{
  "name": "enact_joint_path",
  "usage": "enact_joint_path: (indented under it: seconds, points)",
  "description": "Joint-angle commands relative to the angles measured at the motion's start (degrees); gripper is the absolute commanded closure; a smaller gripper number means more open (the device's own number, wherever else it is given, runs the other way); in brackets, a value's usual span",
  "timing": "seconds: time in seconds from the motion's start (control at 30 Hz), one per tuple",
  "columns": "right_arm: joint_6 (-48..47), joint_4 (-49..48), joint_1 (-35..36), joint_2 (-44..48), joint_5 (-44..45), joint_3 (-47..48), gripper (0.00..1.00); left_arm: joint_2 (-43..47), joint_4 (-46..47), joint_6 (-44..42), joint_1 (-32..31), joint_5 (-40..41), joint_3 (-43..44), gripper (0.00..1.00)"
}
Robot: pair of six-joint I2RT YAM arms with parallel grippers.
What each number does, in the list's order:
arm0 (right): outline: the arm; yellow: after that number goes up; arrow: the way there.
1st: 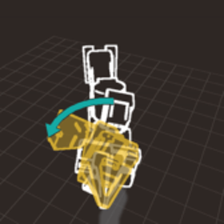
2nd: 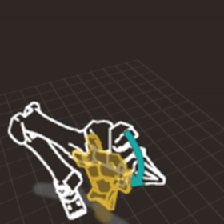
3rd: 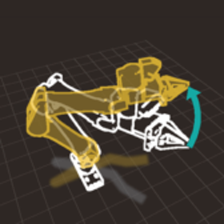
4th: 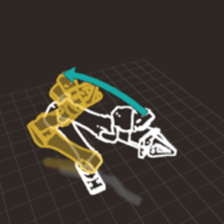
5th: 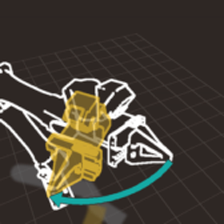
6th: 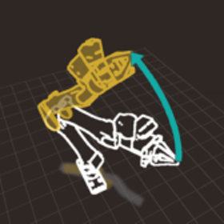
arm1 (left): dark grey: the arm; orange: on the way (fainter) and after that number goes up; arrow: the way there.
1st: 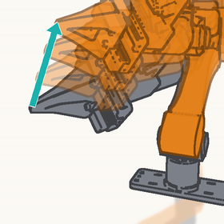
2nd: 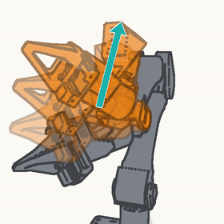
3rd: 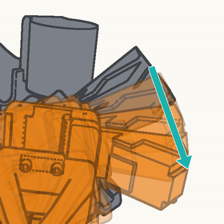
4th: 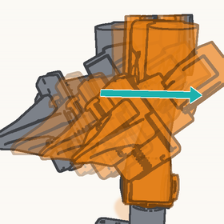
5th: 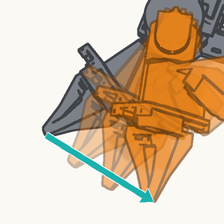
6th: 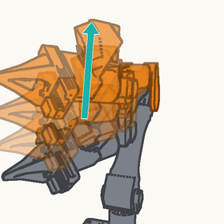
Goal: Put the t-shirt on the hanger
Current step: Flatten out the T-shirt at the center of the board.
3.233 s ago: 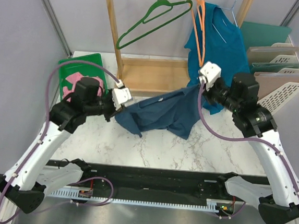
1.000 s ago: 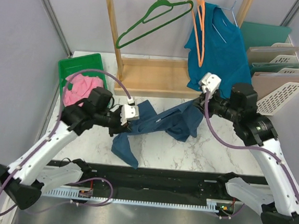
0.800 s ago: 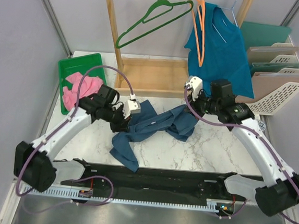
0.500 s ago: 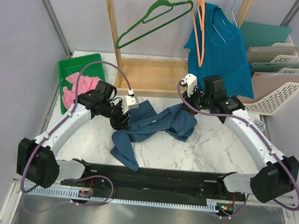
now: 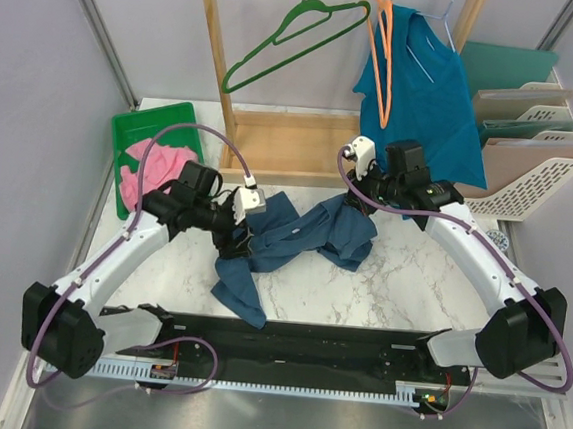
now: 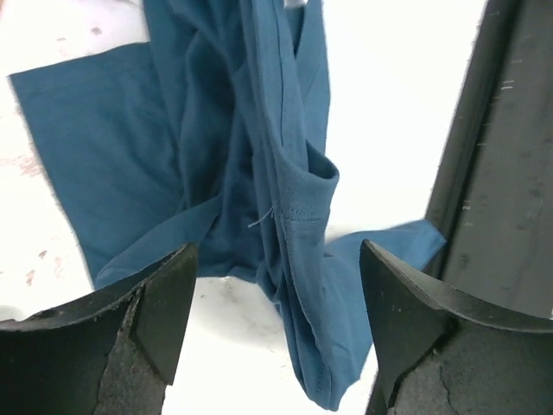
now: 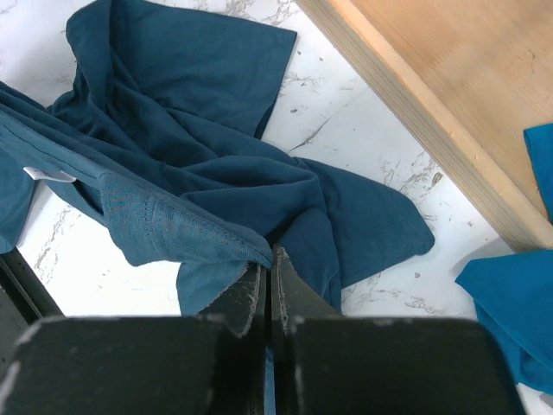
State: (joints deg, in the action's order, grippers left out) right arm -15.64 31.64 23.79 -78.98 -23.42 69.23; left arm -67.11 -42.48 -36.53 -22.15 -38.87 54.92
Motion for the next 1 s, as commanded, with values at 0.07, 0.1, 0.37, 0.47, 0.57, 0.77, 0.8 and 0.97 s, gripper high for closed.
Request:
enact_joint_path:
  seconds: [0.07, 0.1, 0.37, 0.47, 0.57, 0.77, 0.8, 0.97]
  points:
    - [0.8, -2.3, -0.1, -0.2, 0.6, 2.6, 1.00, 6.2, 10.3, 4.5, -4.6, 14.7, -5.3, 0.31]
    - [0.8, -2.4, -0.1, -0.1, 0.7, 2.5, 1.00, 6.5, 10.3, 4.1, -5.2, 15.1, -5.4, 0.50]
    - [-1.6, 1.0, -0.1, 2.1, 2.1, 2.3, 1.00, 8.9, 4.9, 3.3, -5.1, 11.2, 1.8, 0.90]
    - [-2.9, 3.2, -0.1, 4.0, 2.6, 2.1, 1.00, 6.9, -1.2, 3.2, -0.8, 5.3, 8.1, 0.90]
    - [-3.6, 3.5, -0.1, 5.2, 3.0, 0.5, 1.00, 4.5, -2.2, 3.7, 0.7, 4.1, 10.0, 0.98]
    - [-3.7, 4.6, -0.1, 7.4, 2.4, -1.1, 1.00, 2.6, -4.4, 4.8, 0.8, 5.4, 9.4, 0.98]
    - [-4.0, 4.1, -0.1, 7.3, 2.6, -3.1, 1.00, 2.6, -3.6, 4.6, 0.8, 7.3, 8.2, 0.98]
    - [-6.0, 0.1, -0.1, 4.3, 2.8, -8.3, 0.99, -2.1, 2.3, 6.6, 0.8, 9.1, 2.7, 0.98]
